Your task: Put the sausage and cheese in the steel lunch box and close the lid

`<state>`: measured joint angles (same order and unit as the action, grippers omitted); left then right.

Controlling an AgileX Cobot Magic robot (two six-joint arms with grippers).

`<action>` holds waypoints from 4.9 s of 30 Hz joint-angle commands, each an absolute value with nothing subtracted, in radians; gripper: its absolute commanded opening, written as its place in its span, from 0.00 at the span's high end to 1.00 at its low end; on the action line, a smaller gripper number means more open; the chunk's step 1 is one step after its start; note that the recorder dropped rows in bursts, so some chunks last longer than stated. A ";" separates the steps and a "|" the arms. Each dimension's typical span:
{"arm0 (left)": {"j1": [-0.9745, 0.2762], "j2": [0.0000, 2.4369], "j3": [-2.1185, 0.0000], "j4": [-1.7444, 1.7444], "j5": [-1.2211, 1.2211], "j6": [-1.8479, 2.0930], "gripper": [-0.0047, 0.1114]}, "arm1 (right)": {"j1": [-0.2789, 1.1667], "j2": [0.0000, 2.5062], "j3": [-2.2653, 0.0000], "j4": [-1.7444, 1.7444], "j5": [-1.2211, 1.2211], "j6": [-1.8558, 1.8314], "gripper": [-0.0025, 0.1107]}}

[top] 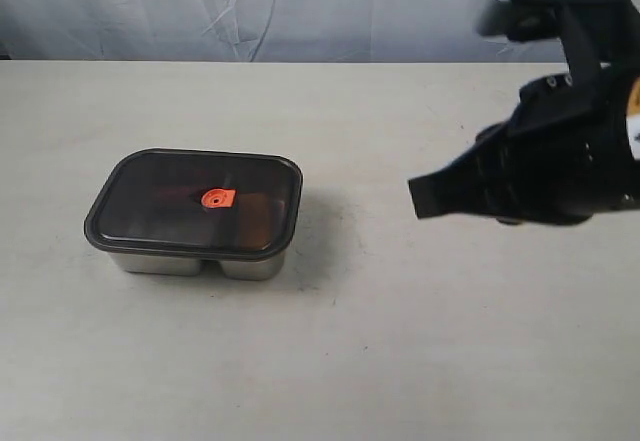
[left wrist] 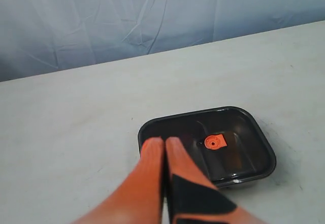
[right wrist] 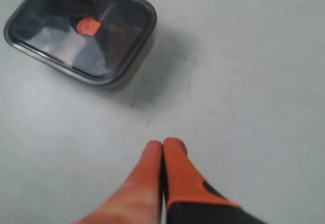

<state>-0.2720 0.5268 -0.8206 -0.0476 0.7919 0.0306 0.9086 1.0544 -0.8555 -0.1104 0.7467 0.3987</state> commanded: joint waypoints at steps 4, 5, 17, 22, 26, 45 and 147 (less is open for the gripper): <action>-0.271 0.443 -0.817 -0.050 0.807 0.021 0.96 | 0.909 1.028 -0.812 -0.093 0.774 0.400 0.99; -0.271 0.441 -0.817 -0.050 0.807 0.021 0.96 | 0.913 1.028 -0.812 -0.089 0.769 0.400 0.99; -0.271 0.442 -0.817 0.006 0.808 0.028 0.96 | 0.436 0.765 -0.687 -0.034 0.410 0.299 0.99; -0.271 0.442 -0.817 0.018 0.808 0.028 0.96 | 0.167 0.545 -0.538 0.077 0.372 0.067 0.99; -0.271 0.442 -0.817 0.018 0.808 0.028 0.96 | 0.150 0.450 -0.405 0.009 0.354 0.055 0.99; -0.271 0.442 -0.817 0.024 0.808 0.028 0.96 | -0.030 0.000 -0.037 0.011 0.408 0.051 0.99; -0.028 0.000 0.000 -0.009 0.225 0.031 0.96 | -0.030 0.000 0.000 0.133 0.388 0.053 0.99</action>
